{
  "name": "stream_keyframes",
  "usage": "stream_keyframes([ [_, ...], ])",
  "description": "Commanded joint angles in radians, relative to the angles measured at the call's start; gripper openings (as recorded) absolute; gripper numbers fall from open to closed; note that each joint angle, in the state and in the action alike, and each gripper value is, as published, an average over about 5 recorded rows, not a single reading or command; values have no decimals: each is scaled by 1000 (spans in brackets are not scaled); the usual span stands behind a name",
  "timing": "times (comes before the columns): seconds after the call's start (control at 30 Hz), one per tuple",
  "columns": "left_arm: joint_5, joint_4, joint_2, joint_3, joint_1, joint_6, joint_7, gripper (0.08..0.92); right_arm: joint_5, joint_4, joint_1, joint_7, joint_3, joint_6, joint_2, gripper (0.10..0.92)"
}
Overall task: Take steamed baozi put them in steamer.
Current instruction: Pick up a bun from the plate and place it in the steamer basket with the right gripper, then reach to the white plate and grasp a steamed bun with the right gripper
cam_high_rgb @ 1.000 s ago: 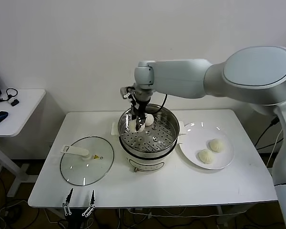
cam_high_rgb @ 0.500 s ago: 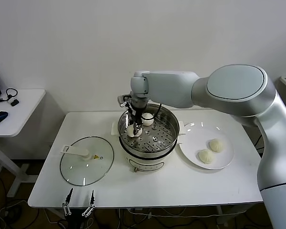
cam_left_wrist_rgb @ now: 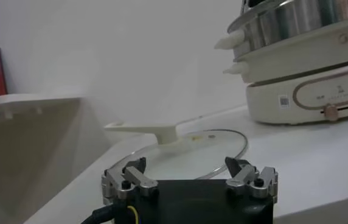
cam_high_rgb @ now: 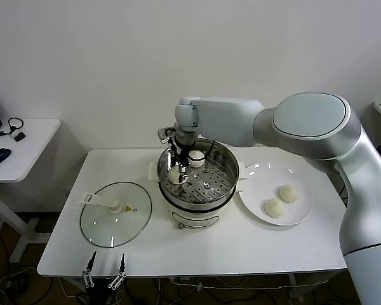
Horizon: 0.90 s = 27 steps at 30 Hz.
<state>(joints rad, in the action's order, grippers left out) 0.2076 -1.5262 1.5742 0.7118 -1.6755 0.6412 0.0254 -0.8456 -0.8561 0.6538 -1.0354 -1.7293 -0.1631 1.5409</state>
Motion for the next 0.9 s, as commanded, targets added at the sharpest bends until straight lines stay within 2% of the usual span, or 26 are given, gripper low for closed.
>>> stream_keyframes([
  [0.03, 5, 2, -1, 1, -3, 5, -1, 823, -39, -51, 53, -22, 5, 22, -48, 815],
  [0.53, 15, -7, 1, -4, -14, 8, -1, 823, -45, -246, 316, -114, -165, 83, -291, 823],
  [0.9, 26, 5, 9, -7, -15, 12, -1, 823, 65, -383, 336, -101, -269, 76, -533, 823],
])
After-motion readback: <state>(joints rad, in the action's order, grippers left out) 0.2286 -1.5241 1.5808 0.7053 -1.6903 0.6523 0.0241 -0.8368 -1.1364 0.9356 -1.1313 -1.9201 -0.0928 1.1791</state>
